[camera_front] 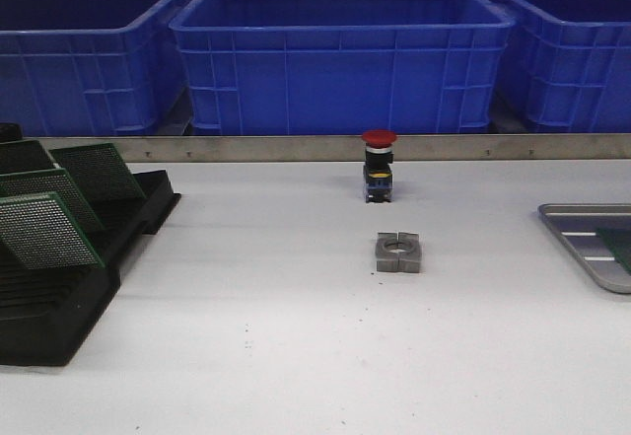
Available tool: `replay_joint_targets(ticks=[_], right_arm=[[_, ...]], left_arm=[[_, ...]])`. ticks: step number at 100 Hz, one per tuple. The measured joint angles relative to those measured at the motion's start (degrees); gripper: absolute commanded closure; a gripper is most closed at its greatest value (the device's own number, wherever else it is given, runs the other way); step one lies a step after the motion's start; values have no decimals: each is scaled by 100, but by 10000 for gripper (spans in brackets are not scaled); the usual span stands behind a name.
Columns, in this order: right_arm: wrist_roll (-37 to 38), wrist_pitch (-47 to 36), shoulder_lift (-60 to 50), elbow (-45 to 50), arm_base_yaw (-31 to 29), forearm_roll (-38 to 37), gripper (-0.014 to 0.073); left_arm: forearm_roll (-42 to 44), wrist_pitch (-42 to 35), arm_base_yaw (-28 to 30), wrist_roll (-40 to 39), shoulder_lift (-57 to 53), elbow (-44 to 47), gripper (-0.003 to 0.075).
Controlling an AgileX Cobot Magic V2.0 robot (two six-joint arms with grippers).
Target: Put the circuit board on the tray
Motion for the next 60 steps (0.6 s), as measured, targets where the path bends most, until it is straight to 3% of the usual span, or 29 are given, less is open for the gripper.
replay_joint_targets(ticks=[34,60], right_arm=[[-151,-147,-1968,844,0,3,655],[-176,-147,-2257,1055,0,12,655]], left_arm=[[-13,0,0,0,-1630,927,737],[-13,-29,0,0,-2113,1144,737]])
